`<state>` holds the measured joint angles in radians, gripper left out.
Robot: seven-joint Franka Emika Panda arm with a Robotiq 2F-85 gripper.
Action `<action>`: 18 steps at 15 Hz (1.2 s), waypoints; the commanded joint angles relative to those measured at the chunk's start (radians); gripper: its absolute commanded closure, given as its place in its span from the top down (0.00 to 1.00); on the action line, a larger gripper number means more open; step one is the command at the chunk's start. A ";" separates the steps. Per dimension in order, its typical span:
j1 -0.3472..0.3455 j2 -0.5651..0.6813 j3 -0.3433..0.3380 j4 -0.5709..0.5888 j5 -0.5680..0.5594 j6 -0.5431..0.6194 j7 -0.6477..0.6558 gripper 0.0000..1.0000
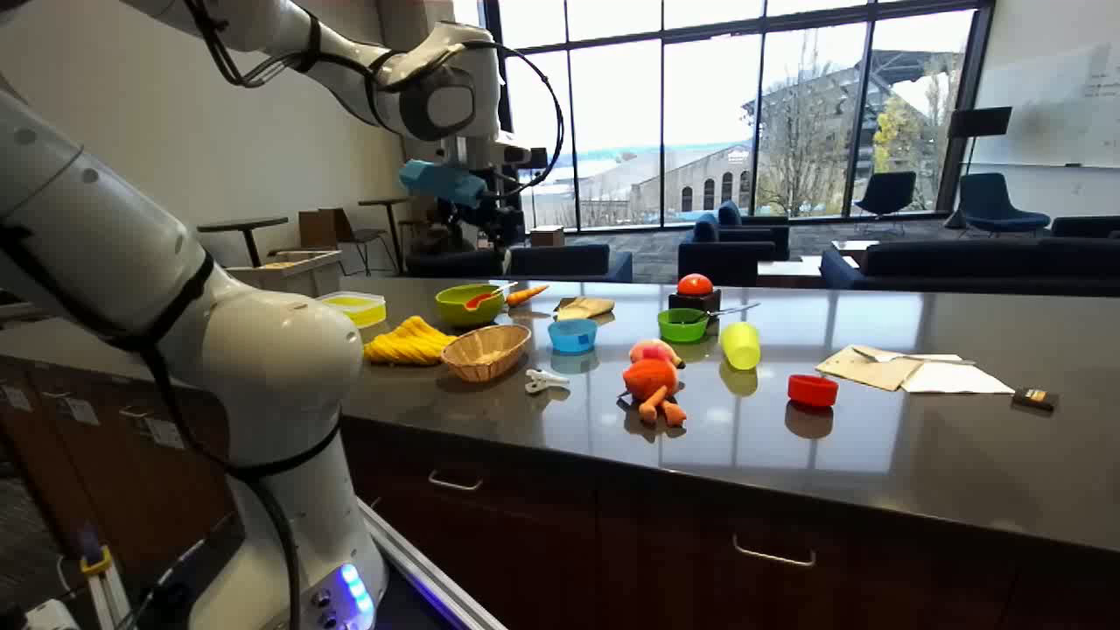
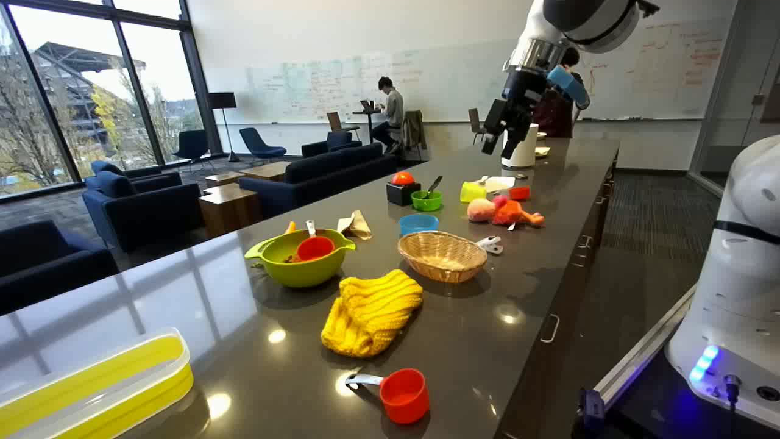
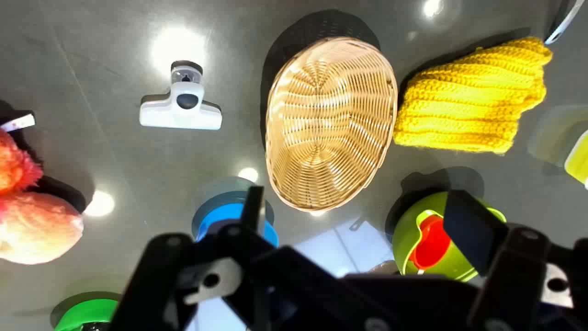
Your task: Move the basket to the left then put the blue bowl in the basket.
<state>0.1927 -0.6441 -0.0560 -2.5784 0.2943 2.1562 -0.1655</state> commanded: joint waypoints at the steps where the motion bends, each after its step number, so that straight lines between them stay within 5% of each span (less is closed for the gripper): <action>1: -0.013 0.001 0.011 0.002 0.008 -0.004 -0.007 1.00; 5: -0.013 0.001 0.011 0.002 0.008 -0.004 -0.007 1.00; 8: 0.055 0.015 0.067 0.020 0.176 0.167 0.081 0.98; 12: 0.126 0.122 0.233 0.140 0.323 0.438 0.256 1.00; 15: -0.042 0.286 0.465 0.251 0.085 0.591 0.525 1.00; 18: -0.276 0.364 0.655 0.292 -0.212 0.622 0.751 1.00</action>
<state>0.1120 -0.3799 0.4542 -2.3550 0.2777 2.7438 0.4334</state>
